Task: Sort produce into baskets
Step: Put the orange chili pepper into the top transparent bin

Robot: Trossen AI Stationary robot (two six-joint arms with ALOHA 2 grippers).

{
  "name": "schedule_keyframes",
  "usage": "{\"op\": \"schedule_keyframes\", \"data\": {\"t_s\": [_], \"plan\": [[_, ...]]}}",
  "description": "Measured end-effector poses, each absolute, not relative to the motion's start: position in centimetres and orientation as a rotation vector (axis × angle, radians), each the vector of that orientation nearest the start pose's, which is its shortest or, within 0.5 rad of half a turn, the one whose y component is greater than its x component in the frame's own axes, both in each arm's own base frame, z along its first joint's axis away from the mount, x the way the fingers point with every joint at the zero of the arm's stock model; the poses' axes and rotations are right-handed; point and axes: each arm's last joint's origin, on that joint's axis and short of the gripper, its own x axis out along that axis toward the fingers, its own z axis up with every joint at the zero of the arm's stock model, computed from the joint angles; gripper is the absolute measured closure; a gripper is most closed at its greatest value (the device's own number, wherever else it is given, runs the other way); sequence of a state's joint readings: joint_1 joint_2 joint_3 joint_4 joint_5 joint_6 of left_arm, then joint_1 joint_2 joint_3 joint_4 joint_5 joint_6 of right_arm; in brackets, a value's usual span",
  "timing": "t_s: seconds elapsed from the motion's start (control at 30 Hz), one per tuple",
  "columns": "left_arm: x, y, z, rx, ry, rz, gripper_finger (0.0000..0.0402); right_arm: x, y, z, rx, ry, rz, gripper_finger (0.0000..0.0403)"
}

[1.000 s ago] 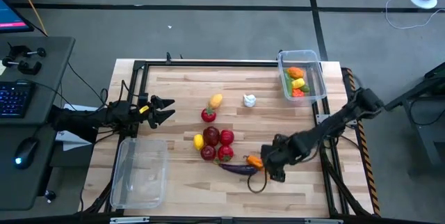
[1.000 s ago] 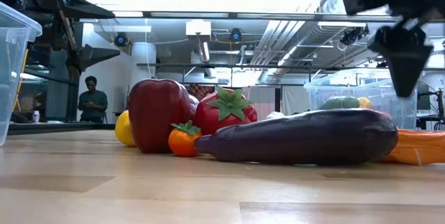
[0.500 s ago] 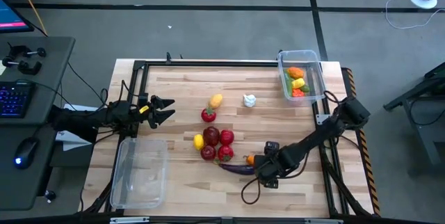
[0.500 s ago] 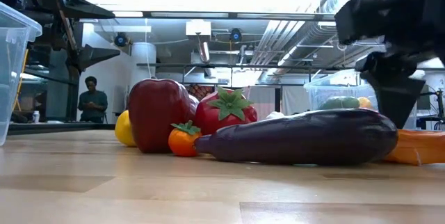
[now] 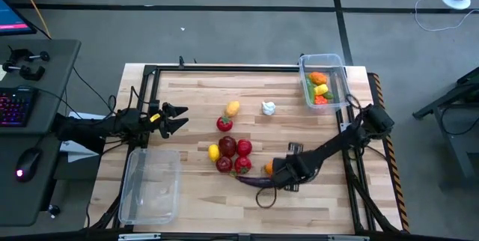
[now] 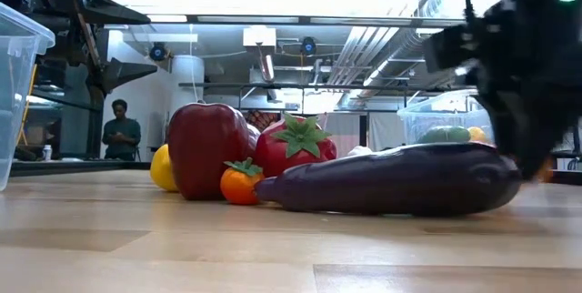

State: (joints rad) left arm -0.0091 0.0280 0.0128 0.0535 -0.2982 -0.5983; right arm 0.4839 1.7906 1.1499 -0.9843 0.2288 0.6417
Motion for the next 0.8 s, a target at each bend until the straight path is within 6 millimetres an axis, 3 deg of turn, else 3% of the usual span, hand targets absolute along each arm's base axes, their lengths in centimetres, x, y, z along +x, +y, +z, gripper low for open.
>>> {"op": "schedule_keyframes", "data": {"t_s": [0.07, 0.23, 0.4, 0.53, 0.67, 0.8], "plan": [[9.7, 0.8, 17.1, -0.6, -0.123, 0.269, 0.0023, 27.1, 12.2, 18.3, -0.113, 1.463, -0.32, 0.0383], [9.7, 0.8, 17.1, -0.6, -0.123, 0.269, 0.0023, 26.0, 7.3, 23.4, -0.104, 1.33, -0.484, 0.0345], [9.7, 0.8, 17.1, -0.6, -0.123, 0.269, 0.0023, 24.0, 1.7, 28.3, 0.07, 1.099, -0.675, 0.0381], [9.7, 0.8, 17.1, -0.6, -0.123, 0.269, 0.0023, 20.6, -2.6, 31.7, 0.28, 0.872, -0.928, 0.0385], [9.7, 0.8, 17.1, -0.6, -0.123, 0.269, 0.0023, 17.0, -6.0, 33.1, 0.474, 0.8, -1.118, 0.0375], [9.7, 0.8, 17.1, -0.6, -0.123, 0.269, 0.0023, 15.1, -8.3, 33.3, 0.627, 0.793, -1.196, 0.0386]]}}
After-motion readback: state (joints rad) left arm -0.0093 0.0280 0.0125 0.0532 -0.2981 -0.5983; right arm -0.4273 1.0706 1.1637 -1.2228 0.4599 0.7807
